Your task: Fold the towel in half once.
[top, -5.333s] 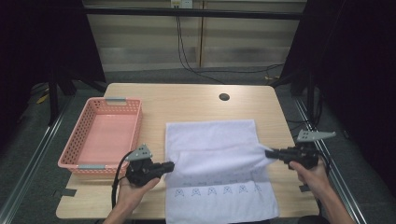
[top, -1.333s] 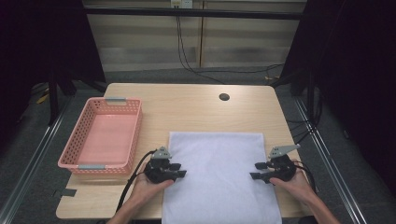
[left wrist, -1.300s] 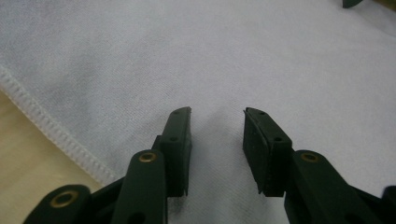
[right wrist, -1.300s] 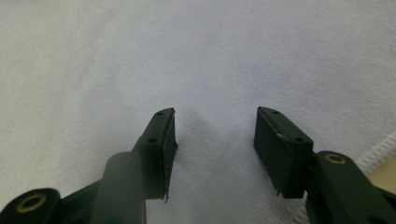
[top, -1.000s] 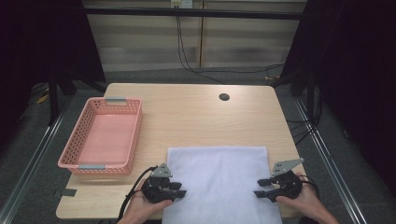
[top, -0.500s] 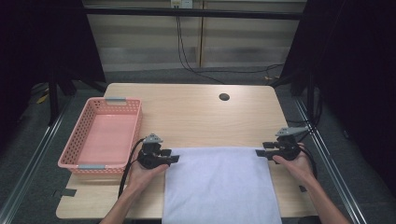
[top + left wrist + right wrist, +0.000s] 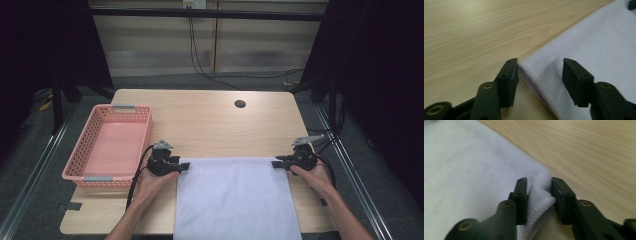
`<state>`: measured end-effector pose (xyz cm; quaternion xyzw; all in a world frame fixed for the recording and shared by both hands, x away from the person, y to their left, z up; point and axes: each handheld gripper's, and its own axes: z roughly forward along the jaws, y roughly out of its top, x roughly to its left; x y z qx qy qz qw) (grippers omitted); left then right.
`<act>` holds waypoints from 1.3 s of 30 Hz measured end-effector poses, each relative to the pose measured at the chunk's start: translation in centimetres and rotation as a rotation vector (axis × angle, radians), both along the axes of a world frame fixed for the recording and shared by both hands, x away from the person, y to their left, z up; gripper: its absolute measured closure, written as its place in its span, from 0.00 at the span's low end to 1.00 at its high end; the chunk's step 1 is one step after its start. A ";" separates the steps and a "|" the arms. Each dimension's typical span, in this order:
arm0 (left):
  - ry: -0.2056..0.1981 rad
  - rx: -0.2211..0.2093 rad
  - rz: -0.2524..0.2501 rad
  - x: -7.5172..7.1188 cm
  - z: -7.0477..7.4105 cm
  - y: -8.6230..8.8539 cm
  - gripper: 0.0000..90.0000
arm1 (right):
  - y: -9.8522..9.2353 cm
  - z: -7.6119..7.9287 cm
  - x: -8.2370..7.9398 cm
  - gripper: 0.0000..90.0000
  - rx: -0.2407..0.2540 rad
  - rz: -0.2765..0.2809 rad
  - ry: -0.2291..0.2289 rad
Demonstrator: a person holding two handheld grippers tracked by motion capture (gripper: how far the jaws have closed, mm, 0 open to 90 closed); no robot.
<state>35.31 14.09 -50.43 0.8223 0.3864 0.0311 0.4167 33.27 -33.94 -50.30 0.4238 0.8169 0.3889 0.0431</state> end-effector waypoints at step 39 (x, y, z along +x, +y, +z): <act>-0.238 -0.144 0.035 7.0 10.8 -0.4 0.94 | -1.5 11.1 7.1 0.92 0.140 -0.149 -0.244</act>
